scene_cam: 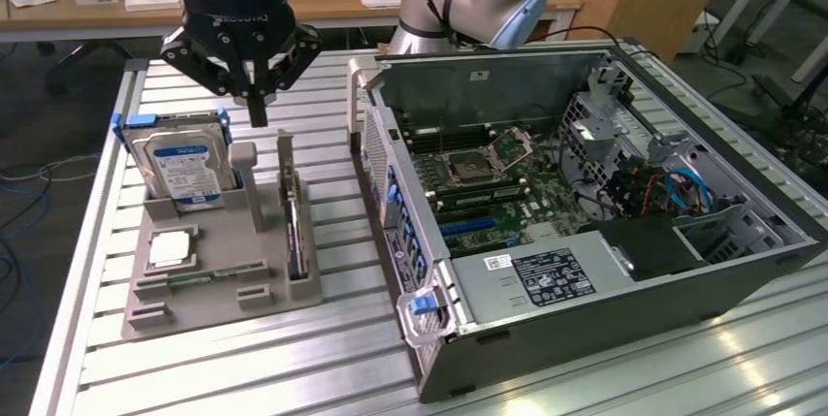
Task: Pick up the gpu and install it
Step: 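Pick up the gpu and move the gpu toward the slot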
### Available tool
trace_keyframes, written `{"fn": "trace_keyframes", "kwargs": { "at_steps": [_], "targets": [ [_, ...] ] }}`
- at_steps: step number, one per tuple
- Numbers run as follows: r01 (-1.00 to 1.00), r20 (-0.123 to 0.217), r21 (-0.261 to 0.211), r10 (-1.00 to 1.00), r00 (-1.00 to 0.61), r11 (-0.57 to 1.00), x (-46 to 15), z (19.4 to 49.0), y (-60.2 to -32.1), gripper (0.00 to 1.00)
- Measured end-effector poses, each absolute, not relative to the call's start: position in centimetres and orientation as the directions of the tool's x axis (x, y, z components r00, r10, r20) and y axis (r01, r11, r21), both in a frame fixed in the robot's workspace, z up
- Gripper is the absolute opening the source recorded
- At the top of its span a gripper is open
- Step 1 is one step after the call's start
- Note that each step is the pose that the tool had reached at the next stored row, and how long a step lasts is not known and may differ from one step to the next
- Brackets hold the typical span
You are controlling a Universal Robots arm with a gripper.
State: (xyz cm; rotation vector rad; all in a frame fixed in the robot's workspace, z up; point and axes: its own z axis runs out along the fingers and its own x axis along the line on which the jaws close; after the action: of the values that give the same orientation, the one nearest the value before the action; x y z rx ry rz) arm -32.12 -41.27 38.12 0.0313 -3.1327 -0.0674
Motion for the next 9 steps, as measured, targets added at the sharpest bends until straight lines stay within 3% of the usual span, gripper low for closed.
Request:
{"fn": "trace_keyframes", "kwargs": {
  "at_steps": [6, 9],
  "targets": [
    [-0.02, 0.008, 0.043, -0.02, -1.0, 0.999, -32.12, 38.12, -41.27, 0.11],
    [-0.02, 0.008, 0.043, -0.02, -1.0, 0.999, -32.12, 38.12, -41.27, 0.17]
  ]
}}
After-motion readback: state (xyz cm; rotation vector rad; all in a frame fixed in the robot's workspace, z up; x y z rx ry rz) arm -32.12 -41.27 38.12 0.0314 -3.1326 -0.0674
